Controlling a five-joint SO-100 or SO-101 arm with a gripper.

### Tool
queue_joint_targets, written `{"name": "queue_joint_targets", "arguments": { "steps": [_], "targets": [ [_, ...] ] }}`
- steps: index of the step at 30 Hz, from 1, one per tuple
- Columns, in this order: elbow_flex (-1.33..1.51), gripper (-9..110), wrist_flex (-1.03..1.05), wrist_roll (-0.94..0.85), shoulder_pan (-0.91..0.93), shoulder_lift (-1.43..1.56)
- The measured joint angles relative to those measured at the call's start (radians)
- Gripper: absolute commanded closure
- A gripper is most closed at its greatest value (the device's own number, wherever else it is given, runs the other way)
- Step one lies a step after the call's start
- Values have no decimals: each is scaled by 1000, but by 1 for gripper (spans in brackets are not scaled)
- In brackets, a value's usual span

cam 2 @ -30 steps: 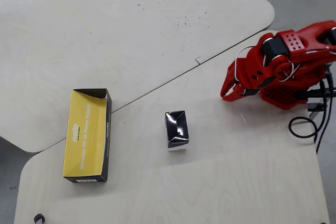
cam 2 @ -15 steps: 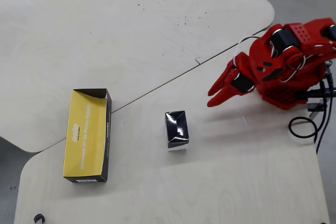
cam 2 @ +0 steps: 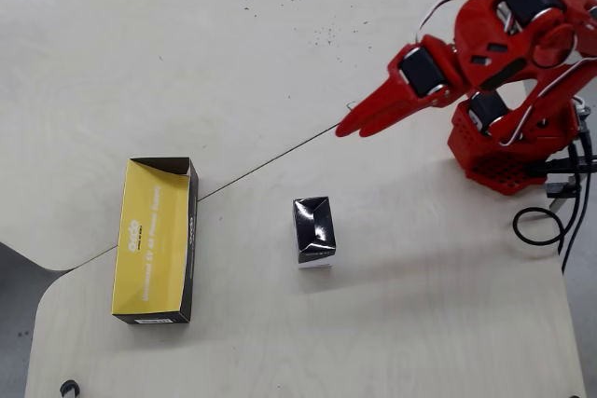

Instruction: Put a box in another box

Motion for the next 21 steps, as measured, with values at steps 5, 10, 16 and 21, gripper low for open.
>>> {"name": "queue_joint_targets", "arguments": {
  "steps": [5,10,16,21],
  "targets": [
    [-107,66,67,253,-69,-258],
    [-107,59,69,423,-152,-397],
    [-129,57,57,495,-176,-575],
    [-166,57,18,537,-176,-753]
  ]
}}
